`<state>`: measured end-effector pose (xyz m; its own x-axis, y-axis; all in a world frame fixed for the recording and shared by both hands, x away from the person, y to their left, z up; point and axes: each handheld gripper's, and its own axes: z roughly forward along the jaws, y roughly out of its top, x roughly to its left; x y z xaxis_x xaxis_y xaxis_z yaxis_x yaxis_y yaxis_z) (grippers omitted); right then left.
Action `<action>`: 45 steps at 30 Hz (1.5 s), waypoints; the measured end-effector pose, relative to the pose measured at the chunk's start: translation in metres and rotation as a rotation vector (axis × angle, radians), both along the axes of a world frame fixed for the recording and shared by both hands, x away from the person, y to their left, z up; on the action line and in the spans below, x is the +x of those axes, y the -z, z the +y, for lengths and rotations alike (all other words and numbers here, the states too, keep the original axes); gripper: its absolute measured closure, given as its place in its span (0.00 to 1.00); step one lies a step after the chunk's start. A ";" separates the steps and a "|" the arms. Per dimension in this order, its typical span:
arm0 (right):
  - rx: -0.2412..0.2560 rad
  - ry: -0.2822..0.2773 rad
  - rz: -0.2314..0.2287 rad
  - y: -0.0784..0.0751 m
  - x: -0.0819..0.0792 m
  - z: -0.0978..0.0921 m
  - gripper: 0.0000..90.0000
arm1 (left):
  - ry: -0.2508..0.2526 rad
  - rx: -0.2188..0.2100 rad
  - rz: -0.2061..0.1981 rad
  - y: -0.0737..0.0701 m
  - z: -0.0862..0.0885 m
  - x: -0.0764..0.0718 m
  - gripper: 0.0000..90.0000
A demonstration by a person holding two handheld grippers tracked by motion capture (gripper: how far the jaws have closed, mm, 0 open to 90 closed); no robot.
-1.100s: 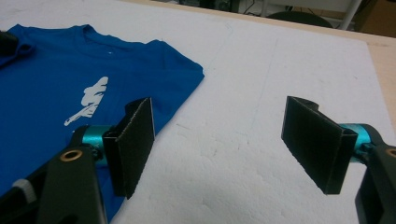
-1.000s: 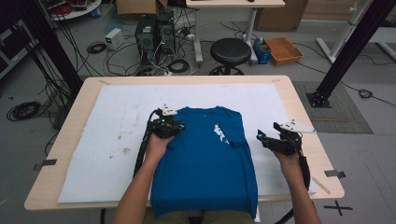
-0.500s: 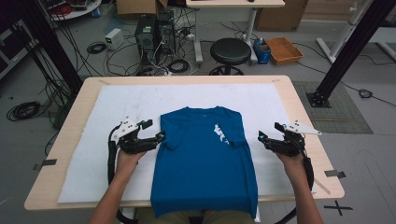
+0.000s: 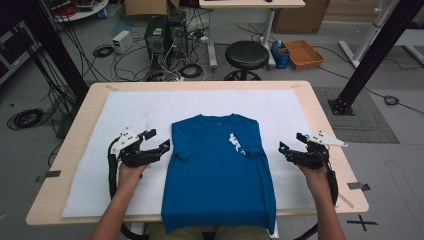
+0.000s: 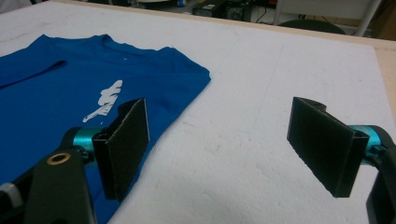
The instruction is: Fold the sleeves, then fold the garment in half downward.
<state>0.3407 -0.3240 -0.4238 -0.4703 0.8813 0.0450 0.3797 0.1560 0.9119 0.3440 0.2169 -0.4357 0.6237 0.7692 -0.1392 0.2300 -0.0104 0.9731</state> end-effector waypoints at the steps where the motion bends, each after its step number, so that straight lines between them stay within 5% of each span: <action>1: -0.001 0.001 0.005 0.000 0.001 0.001 0.23 | -0.007 0.008 0.006 0.000 0.002 0.000 0.29; 22: -0.006 -0.001 0.014 0.004 0.001 0.001 0.23 | -0.079 0.009 0.062 0.004 0.005 0.008 0.28; 28: 0.006 0.000 0.011 0.003 0.001 0.000 0.23 | -0.087 0.021 0.092 -0.004 0.002 0.023 0.29; 36: -0.007 -0.025 0.016 0.004 0.003 0.006 0.23 | -0.122 0.150 0.204 -0.017 -0.014 0.068 0.30; 45: -0.024 -0.045 0.031 0.006 0.007 0.012 0.23 | -0.174 0.308 0.339 0.011 -0.032 0.097 0.42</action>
